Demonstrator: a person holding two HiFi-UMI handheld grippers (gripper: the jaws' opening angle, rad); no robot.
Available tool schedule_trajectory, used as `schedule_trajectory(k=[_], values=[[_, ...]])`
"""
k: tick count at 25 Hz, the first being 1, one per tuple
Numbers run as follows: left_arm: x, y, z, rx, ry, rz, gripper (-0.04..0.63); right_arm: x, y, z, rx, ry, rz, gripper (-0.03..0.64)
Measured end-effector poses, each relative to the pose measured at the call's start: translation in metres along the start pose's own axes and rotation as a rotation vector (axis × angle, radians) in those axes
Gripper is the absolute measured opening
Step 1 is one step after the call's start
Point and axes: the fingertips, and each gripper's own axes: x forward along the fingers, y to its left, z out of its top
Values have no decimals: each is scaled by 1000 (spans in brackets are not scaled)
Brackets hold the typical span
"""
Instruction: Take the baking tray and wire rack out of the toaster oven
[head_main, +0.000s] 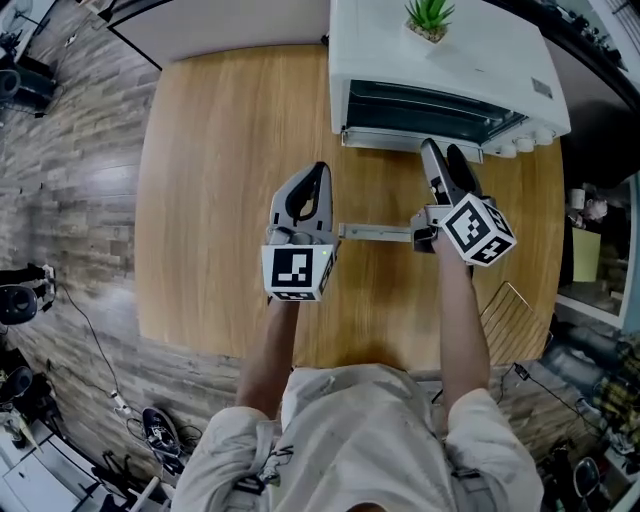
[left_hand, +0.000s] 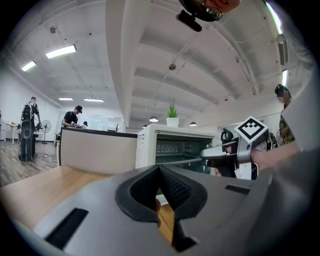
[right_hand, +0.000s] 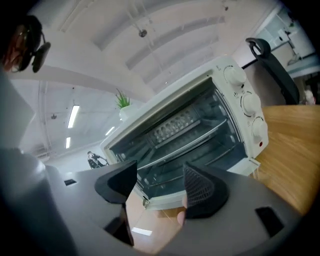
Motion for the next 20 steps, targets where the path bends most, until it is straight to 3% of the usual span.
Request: schedule_trajectory(k=[10, 16, 20], values=[[19, 9, -12, -40, 17, -21, 14, 45, -20, 19, 460, -84, 67, 301], [25, 7, -20, -36, 30, -29, 14, 72, -37, 26, 661, -168, 75, 301], [29, 10, -23, -39, 35, -26, 14, 90, -46, 22, 733, -180, 72, 295]])
